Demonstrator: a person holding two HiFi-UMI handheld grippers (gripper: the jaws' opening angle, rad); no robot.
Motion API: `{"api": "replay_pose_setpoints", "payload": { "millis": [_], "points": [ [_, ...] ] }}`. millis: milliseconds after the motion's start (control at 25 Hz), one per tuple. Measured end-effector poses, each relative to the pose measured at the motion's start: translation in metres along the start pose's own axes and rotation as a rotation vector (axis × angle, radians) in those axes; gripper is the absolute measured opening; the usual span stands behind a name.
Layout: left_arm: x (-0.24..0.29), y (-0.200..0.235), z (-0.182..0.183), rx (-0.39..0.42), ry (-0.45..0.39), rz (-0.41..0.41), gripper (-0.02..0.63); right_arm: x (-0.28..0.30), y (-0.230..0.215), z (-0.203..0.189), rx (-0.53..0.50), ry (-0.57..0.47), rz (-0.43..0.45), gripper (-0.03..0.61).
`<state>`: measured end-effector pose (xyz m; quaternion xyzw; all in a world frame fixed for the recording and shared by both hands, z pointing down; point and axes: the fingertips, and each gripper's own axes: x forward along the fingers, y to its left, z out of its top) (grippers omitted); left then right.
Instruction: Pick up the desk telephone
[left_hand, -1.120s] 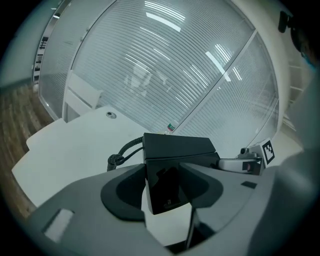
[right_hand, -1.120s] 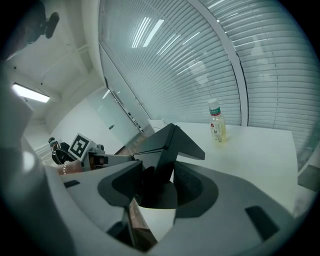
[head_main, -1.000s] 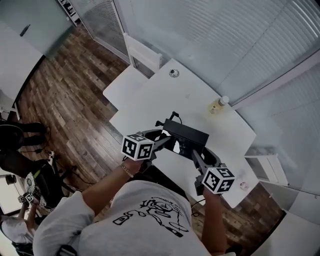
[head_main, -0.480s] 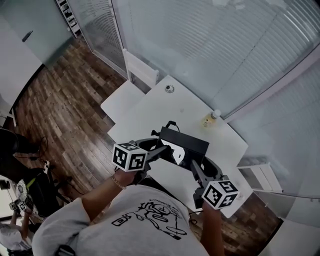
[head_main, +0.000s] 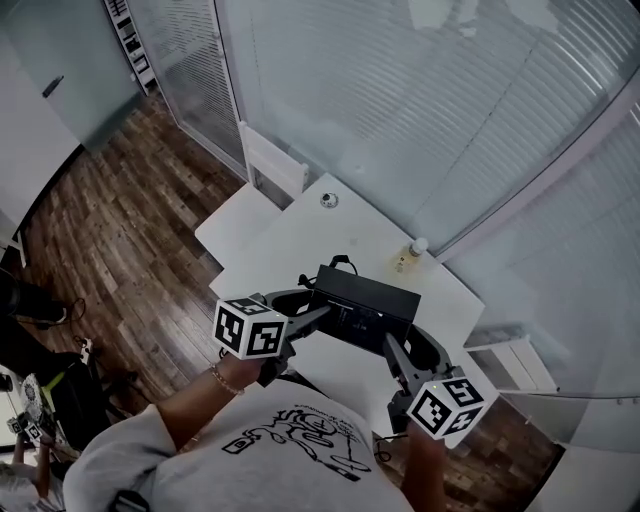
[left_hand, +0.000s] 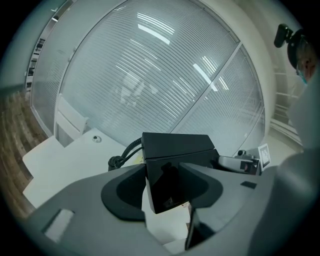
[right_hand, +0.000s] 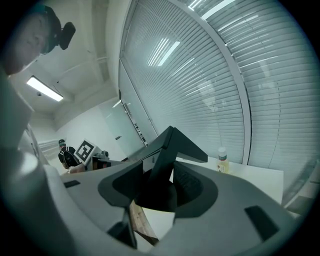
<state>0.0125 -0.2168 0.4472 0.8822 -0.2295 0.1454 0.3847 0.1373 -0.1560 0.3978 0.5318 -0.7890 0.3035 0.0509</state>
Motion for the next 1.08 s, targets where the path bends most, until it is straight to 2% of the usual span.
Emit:
{"api": "replay_pose_setpoints", "payload": {
  "millis": [280, 1080],
  "points": [
    [-0.0033, -0.0059, 0.0045, 0.028, -0.005, -0.005, 0.199, -0.0064, 0.0035, 0.0022, 0.008, -0.028, -0.003, 0.178],
    [-0.0028, -0.0049, 0.0052, 0.023, 0.002, -0.005, 0.199, -0.0063, 0.0047, 0.0024, 0.001, -0.019, -0.008, 0.178]
  ]
}}
